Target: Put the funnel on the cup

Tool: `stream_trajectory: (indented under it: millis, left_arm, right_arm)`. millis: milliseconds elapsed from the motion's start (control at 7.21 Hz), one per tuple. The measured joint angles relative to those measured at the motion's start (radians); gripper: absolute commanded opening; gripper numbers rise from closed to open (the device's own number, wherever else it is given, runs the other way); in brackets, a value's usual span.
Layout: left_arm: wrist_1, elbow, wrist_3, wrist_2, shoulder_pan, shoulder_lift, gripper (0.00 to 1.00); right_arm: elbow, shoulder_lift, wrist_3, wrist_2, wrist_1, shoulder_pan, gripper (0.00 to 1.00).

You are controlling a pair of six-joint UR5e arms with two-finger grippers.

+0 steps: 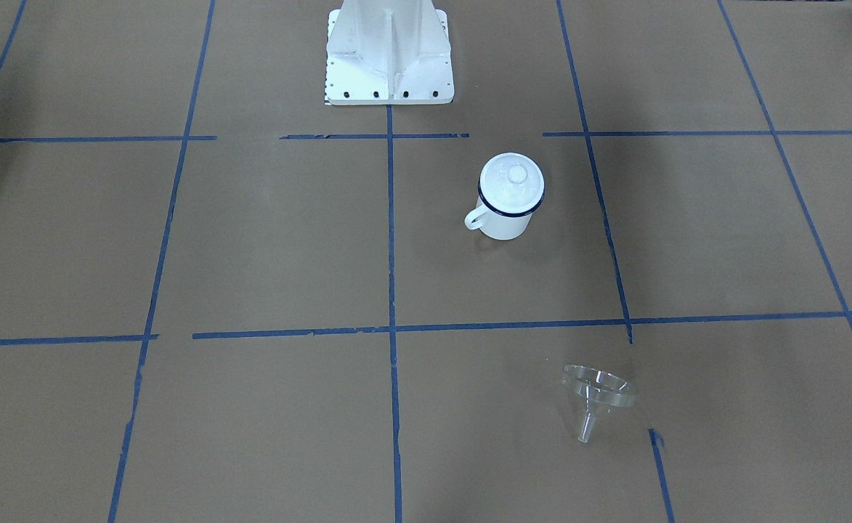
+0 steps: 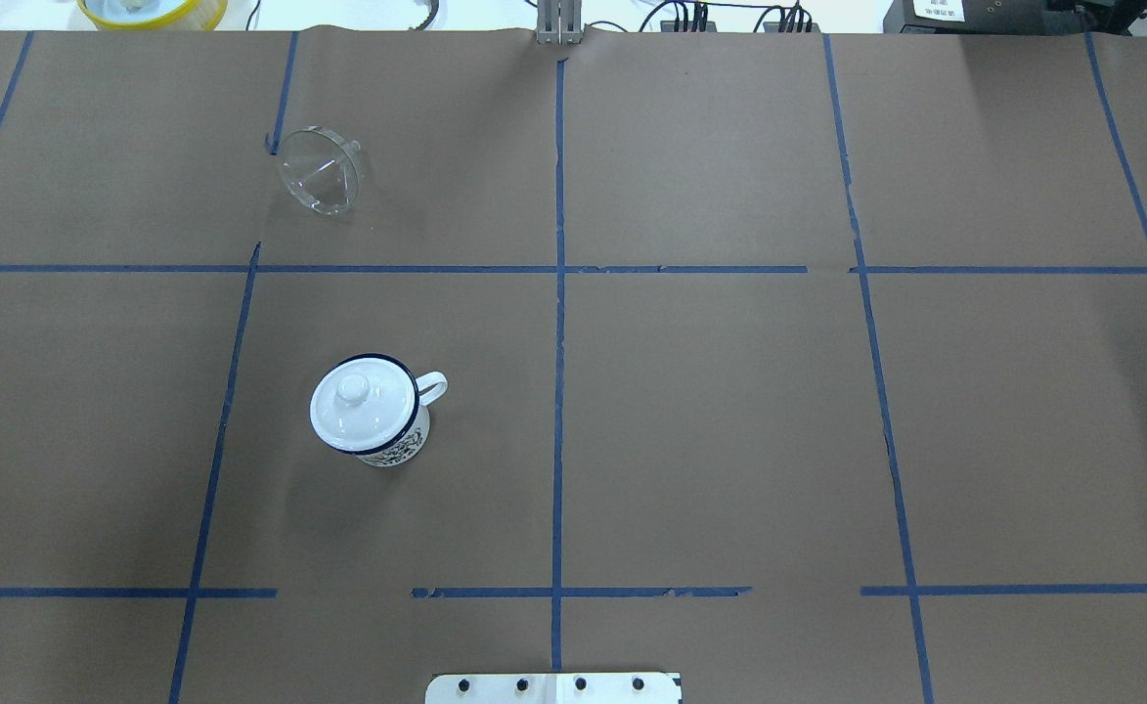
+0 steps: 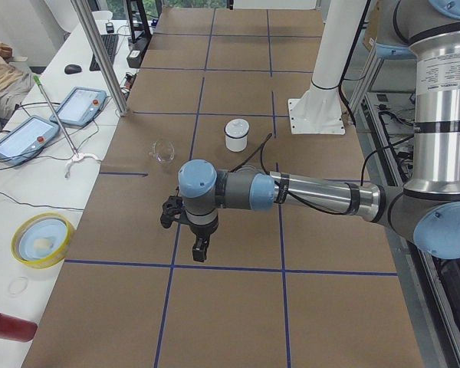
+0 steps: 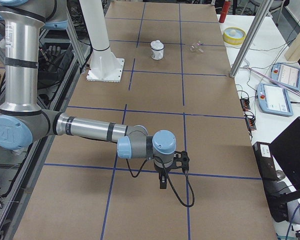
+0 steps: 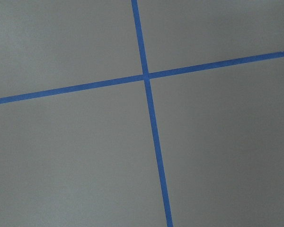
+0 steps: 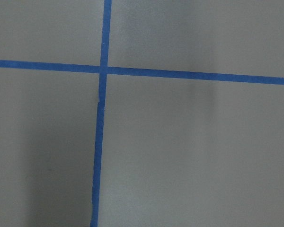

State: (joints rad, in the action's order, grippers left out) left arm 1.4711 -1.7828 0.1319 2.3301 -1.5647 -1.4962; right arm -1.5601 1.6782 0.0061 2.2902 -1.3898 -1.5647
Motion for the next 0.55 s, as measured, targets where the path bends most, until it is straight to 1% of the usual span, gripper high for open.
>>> stream_trajectory:
  millis: [555]
  left_arm:
    - [0.011, -0.011, -0.001, -0.001, 0.010, -0.013, 1.00]
  right_arm:
    - [0.000, 0.000, 0.000, 0.000, 0.000, 0.000, 1.00]
